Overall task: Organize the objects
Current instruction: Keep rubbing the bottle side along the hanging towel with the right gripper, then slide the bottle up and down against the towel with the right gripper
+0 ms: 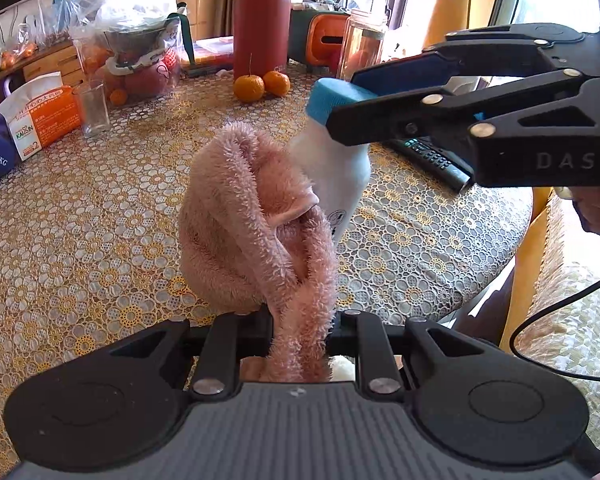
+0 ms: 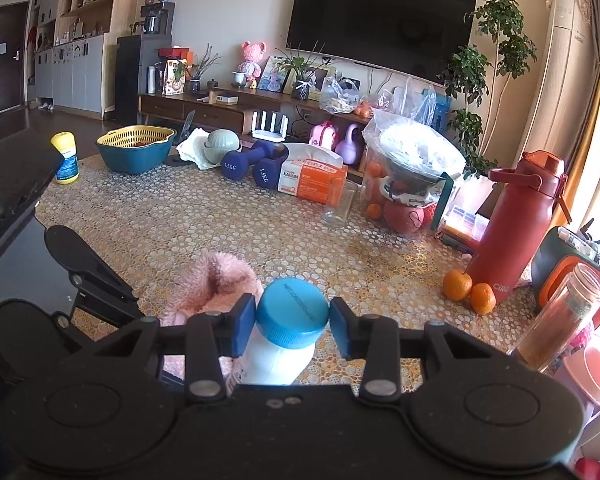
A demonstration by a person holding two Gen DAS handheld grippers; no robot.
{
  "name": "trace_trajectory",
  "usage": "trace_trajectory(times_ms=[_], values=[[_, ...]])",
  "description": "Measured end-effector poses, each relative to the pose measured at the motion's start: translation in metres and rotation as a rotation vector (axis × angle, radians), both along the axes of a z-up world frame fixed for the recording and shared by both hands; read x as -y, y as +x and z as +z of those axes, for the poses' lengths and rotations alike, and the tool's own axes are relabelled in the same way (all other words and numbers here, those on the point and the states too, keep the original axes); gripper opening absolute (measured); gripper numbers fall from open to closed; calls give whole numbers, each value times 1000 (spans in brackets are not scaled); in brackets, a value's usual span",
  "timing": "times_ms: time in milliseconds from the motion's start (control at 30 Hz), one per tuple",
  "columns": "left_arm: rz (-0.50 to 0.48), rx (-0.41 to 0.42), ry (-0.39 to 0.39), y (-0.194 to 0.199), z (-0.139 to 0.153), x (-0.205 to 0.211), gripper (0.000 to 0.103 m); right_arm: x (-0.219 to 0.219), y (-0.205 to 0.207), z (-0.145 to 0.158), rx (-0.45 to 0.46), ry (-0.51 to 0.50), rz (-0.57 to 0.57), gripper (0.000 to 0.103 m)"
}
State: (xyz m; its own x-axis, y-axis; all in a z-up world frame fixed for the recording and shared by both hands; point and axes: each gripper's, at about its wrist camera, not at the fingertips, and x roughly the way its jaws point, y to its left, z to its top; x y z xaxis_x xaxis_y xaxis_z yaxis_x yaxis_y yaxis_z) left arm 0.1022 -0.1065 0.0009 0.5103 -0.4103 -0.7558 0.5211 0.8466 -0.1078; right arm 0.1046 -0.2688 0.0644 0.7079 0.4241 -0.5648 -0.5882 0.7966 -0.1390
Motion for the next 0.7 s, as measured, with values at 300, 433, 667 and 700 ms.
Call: trace_trajectory(times_ms=[300,433,667,700], values=[[27,-24,11,12,-12,-3,20,12,-2,2,-12,16,-14,40],[24,7,-14,7,0,-3,20,17,-1,3,-28,22,-12,40],[6,65,-83,-3,26,0,20,14,-5,4,-35,19,-2,40],[-2,72,-80,-5,27,2,20,12,-6,4,-34,18,-2,40]])
